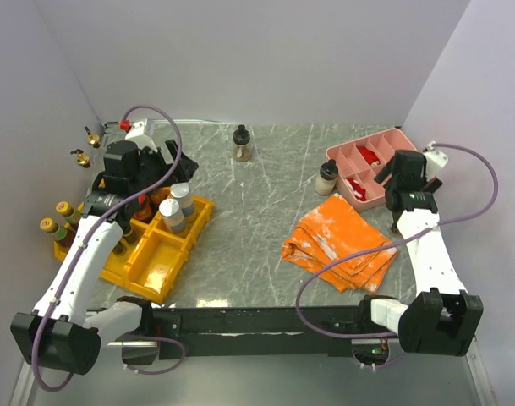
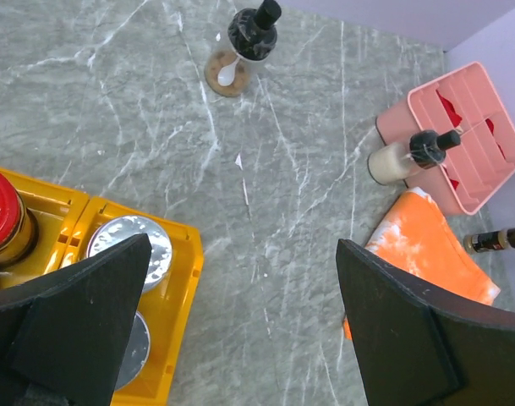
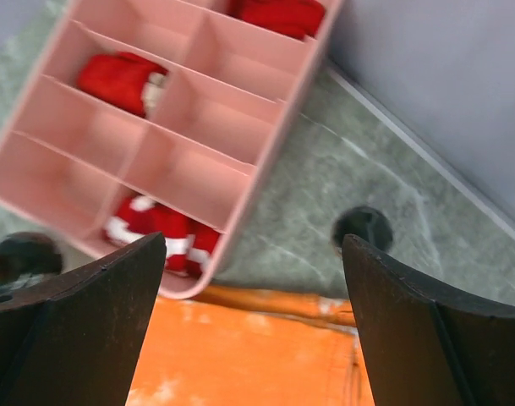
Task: Organize the condiment bottles
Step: Pick up the bottle from the center of the board.
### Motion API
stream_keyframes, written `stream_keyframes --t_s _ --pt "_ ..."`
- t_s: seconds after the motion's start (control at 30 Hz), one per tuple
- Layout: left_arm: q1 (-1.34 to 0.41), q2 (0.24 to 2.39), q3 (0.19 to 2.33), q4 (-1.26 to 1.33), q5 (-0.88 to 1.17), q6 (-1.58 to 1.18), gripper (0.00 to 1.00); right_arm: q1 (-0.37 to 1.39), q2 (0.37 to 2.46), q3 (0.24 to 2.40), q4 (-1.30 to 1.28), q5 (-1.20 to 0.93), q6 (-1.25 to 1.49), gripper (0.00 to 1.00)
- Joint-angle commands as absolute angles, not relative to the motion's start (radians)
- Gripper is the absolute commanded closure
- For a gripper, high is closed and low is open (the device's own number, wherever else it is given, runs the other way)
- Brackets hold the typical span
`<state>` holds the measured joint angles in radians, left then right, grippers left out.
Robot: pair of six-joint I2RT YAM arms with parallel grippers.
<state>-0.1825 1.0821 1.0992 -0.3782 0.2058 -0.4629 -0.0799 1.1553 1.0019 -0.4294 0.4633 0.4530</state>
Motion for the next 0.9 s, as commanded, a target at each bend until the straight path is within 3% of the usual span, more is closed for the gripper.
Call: stream_keyframes --t_s 0.0,0.27,0.87 --pt "-0.183 1.060 1.066 -0.290 0.236 -0.443 0.04 -0.150 1.098 0.904 -0.379 0.387 0.495 0.08" --pt "-0.183 1.042 1.035 -0.288 0.210 -0.453 0.04 -0.285 1.203 0.815 -0.330 0.272 0.548 0.11" --pt "-0.192 1.008 1.020 -0.287 0.146 -0.451 0.03 -0.299 1.247 0.787 -0.284 0.347 0.554 0.14"
